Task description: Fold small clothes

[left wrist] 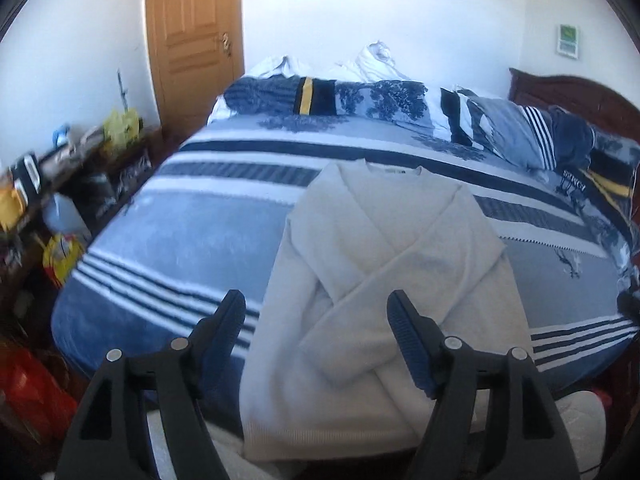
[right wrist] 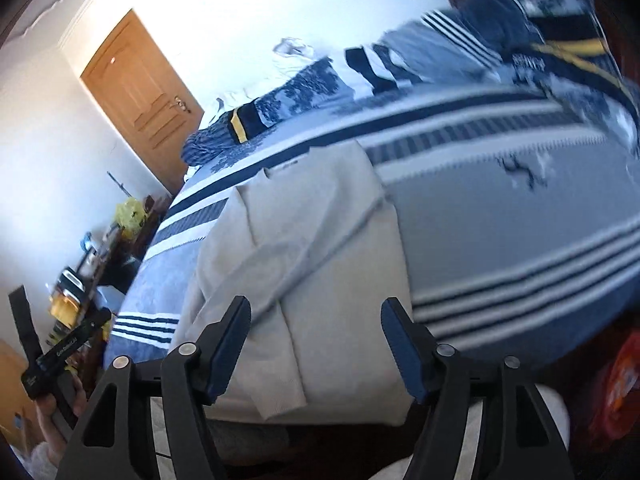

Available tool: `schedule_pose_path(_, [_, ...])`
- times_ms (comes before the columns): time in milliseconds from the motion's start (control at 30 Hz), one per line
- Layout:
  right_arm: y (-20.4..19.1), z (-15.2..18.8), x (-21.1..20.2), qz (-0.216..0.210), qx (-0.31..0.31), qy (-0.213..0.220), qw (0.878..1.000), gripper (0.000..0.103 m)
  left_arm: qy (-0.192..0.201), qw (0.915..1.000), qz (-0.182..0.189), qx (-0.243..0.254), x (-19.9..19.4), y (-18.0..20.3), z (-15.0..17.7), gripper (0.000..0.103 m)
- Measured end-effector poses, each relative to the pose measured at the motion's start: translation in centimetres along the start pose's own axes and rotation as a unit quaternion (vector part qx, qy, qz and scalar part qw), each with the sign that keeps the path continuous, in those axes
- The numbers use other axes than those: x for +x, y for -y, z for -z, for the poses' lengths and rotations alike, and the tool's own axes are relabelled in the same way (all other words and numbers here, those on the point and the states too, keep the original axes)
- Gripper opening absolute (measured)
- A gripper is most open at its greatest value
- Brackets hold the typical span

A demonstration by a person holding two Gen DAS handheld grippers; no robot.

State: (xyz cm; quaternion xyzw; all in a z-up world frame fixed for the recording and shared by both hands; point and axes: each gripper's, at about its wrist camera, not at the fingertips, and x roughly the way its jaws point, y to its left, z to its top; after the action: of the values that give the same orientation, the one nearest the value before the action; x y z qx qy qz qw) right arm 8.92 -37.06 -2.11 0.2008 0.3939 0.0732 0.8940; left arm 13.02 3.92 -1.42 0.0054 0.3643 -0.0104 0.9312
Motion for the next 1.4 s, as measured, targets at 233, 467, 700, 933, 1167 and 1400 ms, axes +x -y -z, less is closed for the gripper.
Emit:
schedule_pose_path(233, [-1.6, -4.6, 1.6, -0.004, -0.031, 0.002, 1.000, 0.075, 0.022, 0.9983, -0.035, 0.041, 0.8, 2.3, -4.4, 0.073])
schedule_pose_path(467, [-2.1, -9.0, 5.6, -0.003, -0.054, -0.005, 0.999, 0.075, 0.016, 0.9964, -0.051, 0.065, 3.6, 4.2, -7.3, 0.075])
schedule_pose_path(700, [-2.4, -11.3, 10.4, -0.002, -0.064, -0.021, 0.998, 0.075, 0.000, 0.9966, -0.049, 0.066, 7.5, 5.2, -9.1, 0.075])
schedule_pose_path(933, [-3.1, -13.1, 15.0, -0.007, -0.080, -0.037, 0.996, 0.075, -0.021, 0.9965, -0.053, 0.061, 12.0, 4.7, -10.2, 0.075])
schedule_pose_path(1167, [-1.6, -15.7, 20.3, -0.016, -0.063, -0.059, 0.996, 0.075, -0.075, 0.9967, 0.027, 0.015, 19.7, 1.4, -13.1, 0.075])
schedule_pose_path(1400, [-0.1, -18.5, 25.6, 0.069, -0.062, -0.064, 0.994, 0.075, -0.082, 0.9961, -0.007, 0.034, 26.1, 1.3, -15.8, 0.075])
